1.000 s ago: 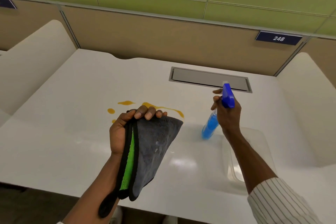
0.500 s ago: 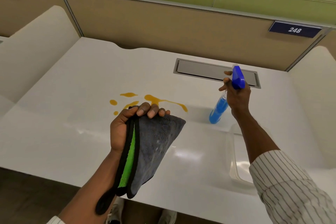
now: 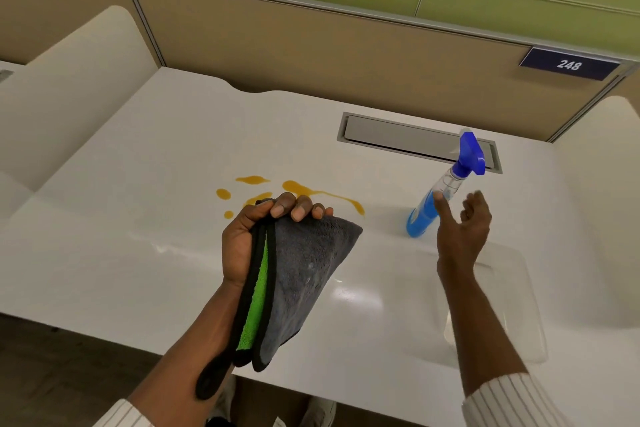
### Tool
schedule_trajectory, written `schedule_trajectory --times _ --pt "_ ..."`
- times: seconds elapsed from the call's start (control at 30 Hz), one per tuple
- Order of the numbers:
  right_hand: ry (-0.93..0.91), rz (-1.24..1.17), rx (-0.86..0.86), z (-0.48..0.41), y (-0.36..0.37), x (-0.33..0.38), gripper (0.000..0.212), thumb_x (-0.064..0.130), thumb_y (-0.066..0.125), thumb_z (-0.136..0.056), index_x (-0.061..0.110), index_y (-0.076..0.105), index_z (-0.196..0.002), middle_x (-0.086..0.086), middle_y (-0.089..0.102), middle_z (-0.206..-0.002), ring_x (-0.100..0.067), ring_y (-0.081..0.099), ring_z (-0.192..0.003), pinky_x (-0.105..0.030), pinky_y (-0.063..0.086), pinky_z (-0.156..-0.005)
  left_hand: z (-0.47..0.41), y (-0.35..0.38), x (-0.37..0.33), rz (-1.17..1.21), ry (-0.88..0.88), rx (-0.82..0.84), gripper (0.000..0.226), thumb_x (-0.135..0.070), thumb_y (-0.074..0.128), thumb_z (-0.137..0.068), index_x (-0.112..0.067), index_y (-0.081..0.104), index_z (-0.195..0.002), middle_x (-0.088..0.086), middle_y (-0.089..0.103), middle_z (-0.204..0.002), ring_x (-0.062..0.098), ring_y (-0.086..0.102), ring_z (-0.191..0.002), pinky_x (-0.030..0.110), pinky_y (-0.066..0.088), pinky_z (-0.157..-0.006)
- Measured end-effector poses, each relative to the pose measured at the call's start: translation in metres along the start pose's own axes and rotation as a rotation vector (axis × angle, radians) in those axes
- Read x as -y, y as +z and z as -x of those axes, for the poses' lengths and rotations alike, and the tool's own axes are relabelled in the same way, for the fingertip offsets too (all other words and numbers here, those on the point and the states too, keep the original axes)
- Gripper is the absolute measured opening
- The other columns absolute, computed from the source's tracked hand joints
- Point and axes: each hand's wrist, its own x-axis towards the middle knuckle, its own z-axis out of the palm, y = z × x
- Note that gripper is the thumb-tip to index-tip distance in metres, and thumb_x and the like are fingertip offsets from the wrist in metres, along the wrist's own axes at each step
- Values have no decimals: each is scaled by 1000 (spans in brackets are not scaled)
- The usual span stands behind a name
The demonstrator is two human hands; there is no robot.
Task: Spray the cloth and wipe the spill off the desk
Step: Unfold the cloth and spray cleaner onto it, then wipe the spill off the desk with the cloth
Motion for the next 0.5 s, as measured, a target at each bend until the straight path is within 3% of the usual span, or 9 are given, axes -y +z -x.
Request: schedule_trajectory --times 0.13,0.23,0.33,0.4,0.43,0.5 --pt "40 -102 1 79 2 -10 62 23 83 -88 16 56 -143 -3 63 -139 -13 62 -125 -40 50 -113 0 -2 -2 18 -35 13 25 -25 32 -95 -15 48 -77 9 52 -84 32 50 -97 46 18 -120" --pt "81 -161 183 133 14 -8 46 20 77 -93 15 62 -136 -3 71 -129 -3 67 -115 -39 55 -107 1 -6 -4 60 -76 9 29 -25 28 -96 -15 48 -77 9 52 -83 32 51 -96 46 18 -121" --pt "151 -248 467 172 32 -4 62 42 74 -89 15 55 -141 1 74 -127 -13 68 -121 -28 56 -98 3 -11 -7 107 -122 5 43 -27 15 -101 -16 48 -76 8 53 -82 31 50 -95 45 19 -120" --pt "282 -365 594 186 43 1 83 62 77 -80 10 55 -141 -6 73 -129 -25 67 -124 -38 56 -101 4 -17 -11 131 -146 13 50 -31 10 -103 -16 49 -77 9 54 -83 31 50 -96 45 21 -119" --pt "360 -431 652 190 47 4 88 64 83 -73 8 60 -137 -10 73 -129 -30 67 -125 -44 56 -102 4 -20 -14 142 -154 29 51 -31 9 -103 -15 49 -77 9 54 -84 31 51 -96 46 23 -119" --pt "509 -518 772 198 53 11 74 54 97 -58 12 77 -116 -12 76 -121 -31 72 -115 -43 60 -93 5 -27 -24 147 -160 63 50 -30 9 -104 -15 49 -79 9 54 -85 32 52 -98 47 25 -120"
